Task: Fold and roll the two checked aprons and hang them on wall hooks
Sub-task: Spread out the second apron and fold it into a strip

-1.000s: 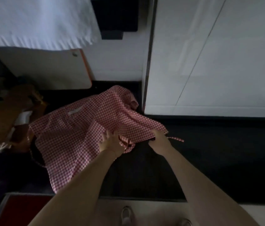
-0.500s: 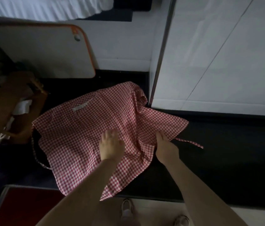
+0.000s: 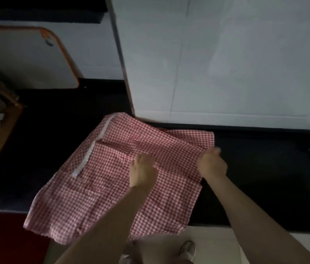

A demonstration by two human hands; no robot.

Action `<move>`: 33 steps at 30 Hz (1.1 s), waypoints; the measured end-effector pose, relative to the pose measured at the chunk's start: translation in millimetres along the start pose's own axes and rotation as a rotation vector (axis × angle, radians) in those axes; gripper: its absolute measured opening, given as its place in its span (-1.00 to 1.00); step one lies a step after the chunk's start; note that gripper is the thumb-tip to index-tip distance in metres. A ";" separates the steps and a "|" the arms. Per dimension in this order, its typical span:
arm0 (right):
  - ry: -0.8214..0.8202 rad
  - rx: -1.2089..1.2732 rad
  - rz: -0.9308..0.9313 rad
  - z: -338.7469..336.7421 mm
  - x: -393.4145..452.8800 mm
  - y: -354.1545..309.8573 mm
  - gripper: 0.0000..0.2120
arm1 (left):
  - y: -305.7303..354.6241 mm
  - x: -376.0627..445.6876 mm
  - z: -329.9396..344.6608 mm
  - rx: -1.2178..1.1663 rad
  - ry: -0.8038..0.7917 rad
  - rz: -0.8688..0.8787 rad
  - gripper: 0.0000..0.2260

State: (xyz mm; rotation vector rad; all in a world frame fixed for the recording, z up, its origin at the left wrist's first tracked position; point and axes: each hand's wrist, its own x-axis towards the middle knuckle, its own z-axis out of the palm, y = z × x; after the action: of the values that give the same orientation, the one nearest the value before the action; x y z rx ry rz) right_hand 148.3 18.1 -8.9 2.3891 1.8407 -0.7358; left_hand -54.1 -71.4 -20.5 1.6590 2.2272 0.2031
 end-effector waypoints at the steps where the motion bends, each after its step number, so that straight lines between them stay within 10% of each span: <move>1: 0.068 -0.018 -0.137 0.2 -3.3 -2.6 -0.71 | 6.3 1.0 4.6 0.012 -0.029 -0.068 -0.58; 3: -0.020 -0.019 -0.404 12.4 -14.2 0.3 -0.86 | 24.2 0.9 17.2 0.078 -0.187 -0.153 -0.42; 6: -0.256 -0.137 -0.655 43.1 -32.8 17.1 -0.51 | 49.4 -1.9 34.2 0.136 -0.230 -0.176 -0.40; 12: -0.254 -0.320 -0.510 7.9 13.3 106.6 0.01 | 110.9 -7.0 51.8 0.001 -0.157 0.002 -0.48; 18: -0.187 -0.617 -0.302 -45.7 50.7 143.6 -0.34 | 124.4 -6.6 56.5 0.162 -0.027 -0.105 -0.50; 23: 0.012 -0.344 -0.619 -27.1 27.1 129.8 -0.70 | 114.9 -2.8 57.6 0.189 -0.080 -0.064 -0.71; 33: 0.006 -0.399 -0.509 -24.7 18.9 150.2 -0.74 | 120.9 -3.8 54.1 0.294 -0.134 0.038 -0.78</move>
State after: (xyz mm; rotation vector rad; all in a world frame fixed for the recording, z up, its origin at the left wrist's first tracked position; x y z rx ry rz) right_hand 298.6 -1.7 -32.3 1.7019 2.3581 -0.3260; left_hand 75.0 -43.6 -31.0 1.8027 2.2073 -0.2318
